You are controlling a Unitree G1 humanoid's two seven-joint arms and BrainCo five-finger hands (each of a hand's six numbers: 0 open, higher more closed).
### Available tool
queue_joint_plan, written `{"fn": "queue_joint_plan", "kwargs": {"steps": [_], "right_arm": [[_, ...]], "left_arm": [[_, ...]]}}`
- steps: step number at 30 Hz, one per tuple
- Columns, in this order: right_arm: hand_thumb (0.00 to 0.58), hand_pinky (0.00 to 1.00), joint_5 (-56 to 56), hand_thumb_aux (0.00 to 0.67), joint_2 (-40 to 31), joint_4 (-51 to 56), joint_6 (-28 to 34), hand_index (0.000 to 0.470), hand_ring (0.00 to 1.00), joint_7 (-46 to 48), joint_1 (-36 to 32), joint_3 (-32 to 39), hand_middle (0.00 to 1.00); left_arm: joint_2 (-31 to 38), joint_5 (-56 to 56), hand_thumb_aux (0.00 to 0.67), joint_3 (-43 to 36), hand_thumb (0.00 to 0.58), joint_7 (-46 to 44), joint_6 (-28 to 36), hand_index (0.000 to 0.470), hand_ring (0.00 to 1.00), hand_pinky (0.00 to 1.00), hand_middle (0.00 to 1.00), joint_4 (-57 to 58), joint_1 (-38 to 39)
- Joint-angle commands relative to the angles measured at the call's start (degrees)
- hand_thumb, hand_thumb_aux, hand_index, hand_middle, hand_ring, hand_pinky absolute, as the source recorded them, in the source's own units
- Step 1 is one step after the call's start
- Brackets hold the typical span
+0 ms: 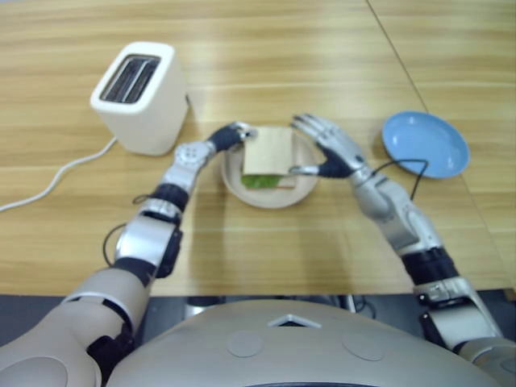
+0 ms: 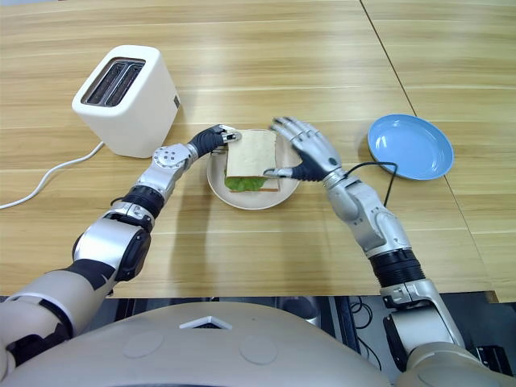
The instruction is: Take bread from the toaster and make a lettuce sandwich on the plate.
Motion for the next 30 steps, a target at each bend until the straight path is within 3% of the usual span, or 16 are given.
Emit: {"fn": "queue_joint_plan", "kwargs": {"steps": [1,7,18,19,20,21,30], "right_arm": [[0.000,0.00,-10.8,0.000,-2.1,1.2,0.5,0.000,0.00,0.2,-1.7,7.2,0.00],[0.000,0.00,-16.9,0.000,-2.5,5.2,0.7,0.000,0.00,1.9,-3.5,14.7,0.00],[0.000,0.00,-15.9,0.000,-0.6,16.4,0.5,0.000,0.00,4.6,-4.8,20.6,0.00],[0.000,0.00,-15.8,0.000,-0.4,17.0,0.4,0.000,0.00,4.5,-4.8,21.1,0.00],[0.000,0.00,-15.7,0.000,-0.2,17.5,0.2,0.000,0.00,4.5,-4.7,21.5,0.00],[0.000,0.00,-15.6,0.000,0.0,18.0,0.1,0.000,0.00,4.6,-4.6,21.9,0.00],[0.000,0.00,-15.3,0.000,0.5,19.8,-0.1,0.000,0.00,5.0,-4.1,23.4,0.00]], "left_arm": [[0.0,2.3,0.670,-1.2,0.580,0.8,1.3,0.460,1.00,1.00,1.00,3.9,1.1],[-0.3,2.8,0.670,-1.1,0.580,-0.4,0.9,0.460,1.00,1.00,1.00,4.4,1.7],[0.8,5.6,0.670,-2.4,0.580,1.0,-0.6,0.460,1.00,1.00,1.00,1.5,2.4],[1.2,6.3,0.504,-2.5,0.545,2.9,-0.8,0.346,1.00,1.00,1.00,0.8,2.4],[1.9,7.3,0.504,-2.6,0.545,5.3,-1.0,0.346,1.00,1.00,1.00,-0.2,2.2],[2.6,8.4,0.000,-2.8,0.000,8.2,-1.3,0.000,0.00,0.00,0.00,-1.3,2.1],[11.2,19.8,0.000,-3.5,0.000,31.3,3.3,0.000,0.00,0.00,0.00,-15.4,3.3]]}}
